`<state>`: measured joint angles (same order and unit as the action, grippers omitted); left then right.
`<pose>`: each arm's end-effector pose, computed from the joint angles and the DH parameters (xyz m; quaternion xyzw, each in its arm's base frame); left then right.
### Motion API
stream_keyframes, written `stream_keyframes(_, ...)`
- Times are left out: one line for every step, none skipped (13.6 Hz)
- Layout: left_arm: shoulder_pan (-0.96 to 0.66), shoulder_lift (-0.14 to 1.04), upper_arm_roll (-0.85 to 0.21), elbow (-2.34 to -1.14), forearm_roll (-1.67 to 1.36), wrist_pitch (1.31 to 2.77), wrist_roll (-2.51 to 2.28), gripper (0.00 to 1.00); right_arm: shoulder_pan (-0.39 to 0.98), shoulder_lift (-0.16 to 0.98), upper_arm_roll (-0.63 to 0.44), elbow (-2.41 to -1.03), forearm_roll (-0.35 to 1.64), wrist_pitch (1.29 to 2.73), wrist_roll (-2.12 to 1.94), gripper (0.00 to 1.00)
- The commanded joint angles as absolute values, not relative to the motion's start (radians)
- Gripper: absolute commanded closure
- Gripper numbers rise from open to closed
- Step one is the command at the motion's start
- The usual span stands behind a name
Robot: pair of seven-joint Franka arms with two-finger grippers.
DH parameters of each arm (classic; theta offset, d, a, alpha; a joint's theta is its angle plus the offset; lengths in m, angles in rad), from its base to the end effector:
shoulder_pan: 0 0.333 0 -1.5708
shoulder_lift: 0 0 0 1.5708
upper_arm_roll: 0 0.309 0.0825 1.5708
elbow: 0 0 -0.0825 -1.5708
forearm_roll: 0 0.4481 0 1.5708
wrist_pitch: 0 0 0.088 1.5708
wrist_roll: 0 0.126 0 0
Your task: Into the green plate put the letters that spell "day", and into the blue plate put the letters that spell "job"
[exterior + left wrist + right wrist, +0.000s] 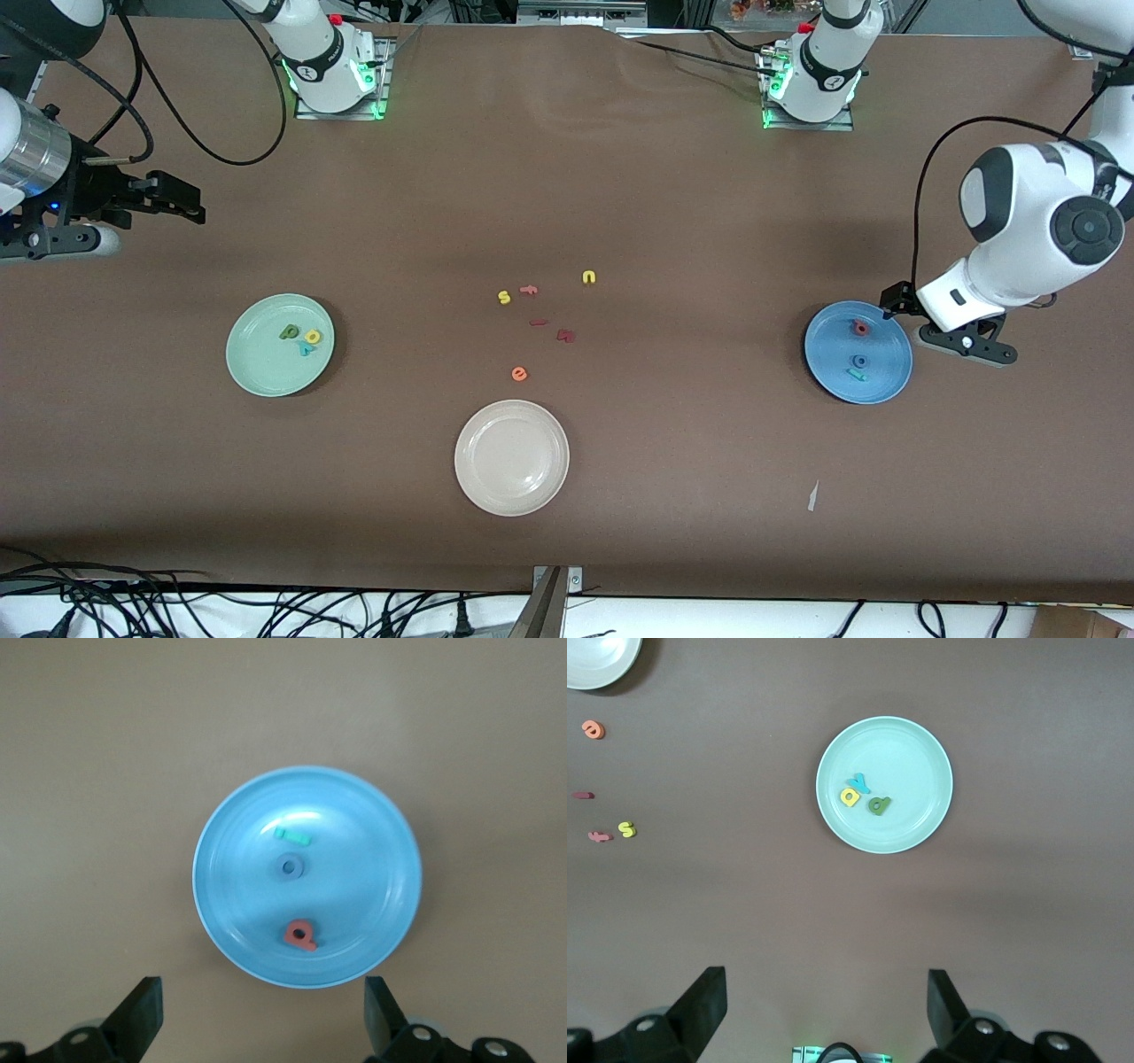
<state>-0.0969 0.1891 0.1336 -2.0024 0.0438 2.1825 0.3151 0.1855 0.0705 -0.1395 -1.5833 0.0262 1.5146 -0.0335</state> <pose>0.6381 0.0250 0.3018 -0.9879 0.1523 0.0091 0.0293 0.6261 0.0345 0.5439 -0.9968 -0.0393 0.0692 0.0078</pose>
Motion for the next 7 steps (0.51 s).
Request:
stream_keyframes(-0.097,-0.007,0.118,-2.031,0.109,2.067,0.275,0.0,0.183,0.066,-0.135,-1.578,0.014,1.502,-0.032,0.0)
stream_keyframes(-0.101,-0.053,0.118,-2.019,0.136,2.007,0.252,0.0,0.183,0.066,-0.135,-1.578,0.014,1.502,-0.032,0.0)
stream_keyframes(-0.107,-0.084,0.117,-1.987,0.155,1.935,0.238,0.0,0.183,0.066,-0.135,-1.578,0.014,1.5,-0.032,0.0)
stream_keyframes(-0.12,-0.089,0.114,-1.924,0.158,1.834,0.224,0.0,0.184,0.067,-0.135,-1.578,0.014,1.502,-0.032,0.0)
stream_keyframes(-0.127,-0.089,0.115,-1.851,0.158,1.728,0.203,0.0,0.183,0.066,-0.135,-1.578,0.014,1.502,-0.032,0.0)
stream_keyframes(-0.13,-0.092,0.112,-1.785,0.16,1.633,0.18,0.0,0.183,0.067,-0.135,-1.578,0.014,1.5,-0.032,0.0)
stream_keyframes(-0.13,-0.092,0.104,-1.725,0.158,1.571,0.167,0.0,0.183,0.067,-0.135,-1.58,0.014,1.502,-0.031,0.0)
